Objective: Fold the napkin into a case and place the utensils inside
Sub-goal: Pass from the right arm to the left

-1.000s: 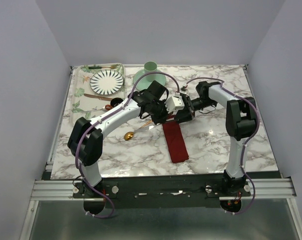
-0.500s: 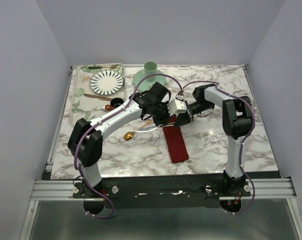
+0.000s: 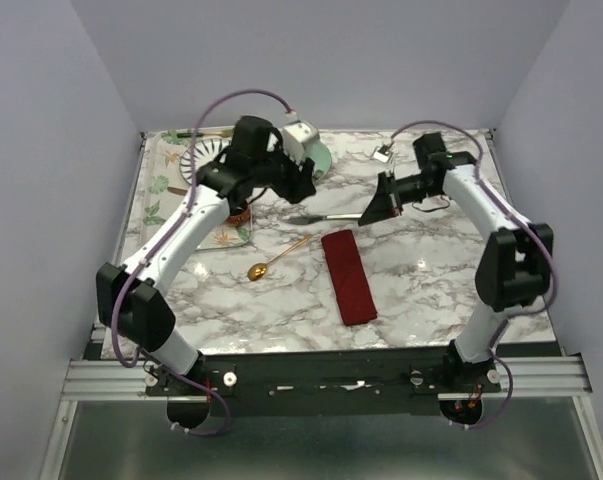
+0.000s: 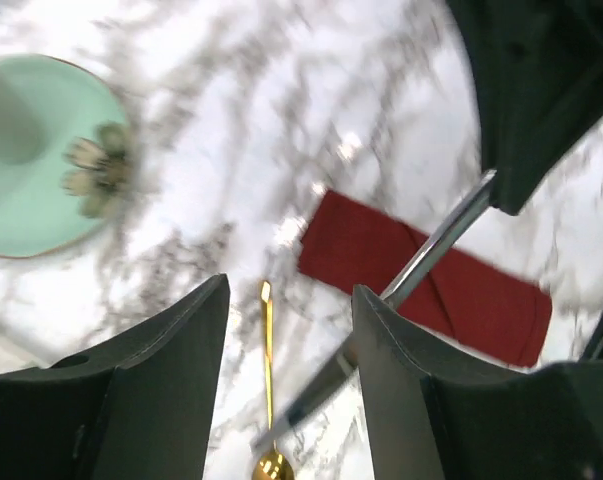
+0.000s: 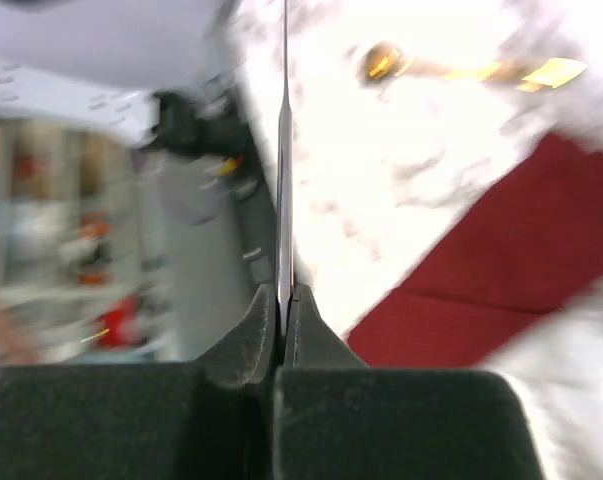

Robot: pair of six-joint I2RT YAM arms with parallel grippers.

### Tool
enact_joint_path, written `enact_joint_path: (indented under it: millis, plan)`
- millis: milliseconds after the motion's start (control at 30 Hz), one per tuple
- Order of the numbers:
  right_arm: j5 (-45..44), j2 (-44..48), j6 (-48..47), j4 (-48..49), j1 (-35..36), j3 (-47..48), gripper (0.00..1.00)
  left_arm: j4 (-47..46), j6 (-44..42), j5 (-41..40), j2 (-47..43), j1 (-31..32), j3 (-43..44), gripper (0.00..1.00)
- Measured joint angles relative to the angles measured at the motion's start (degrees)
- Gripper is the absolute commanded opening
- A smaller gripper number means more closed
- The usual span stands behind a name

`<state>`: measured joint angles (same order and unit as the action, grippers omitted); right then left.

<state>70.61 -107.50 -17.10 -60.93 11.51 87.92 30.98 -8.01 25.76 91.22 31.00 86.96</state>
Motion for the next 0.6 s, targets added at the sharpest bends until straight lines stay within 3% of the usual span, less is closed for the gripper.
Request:
enact_joint_path:
  millis: [100,267,600]
  plan:
    - [-5.9,11.8,6.9,12.3,-2.1,-2.8,0.01,-4.4,8.8,-1.4,-3.0,-4.6,2.0,0.63]
    - [-17.2,24.4,15.6,30.1,-1.8,-7.7,0.01,-13.2,28.3,-2.8,-4.0,-6.0,3.6,0.64]
    - [-44.0,35.5,14.6,45.7,5.5,-20.5,0.01,-24.2,59.7,-2.6,-0.7,-6.0,1.4,0.65]
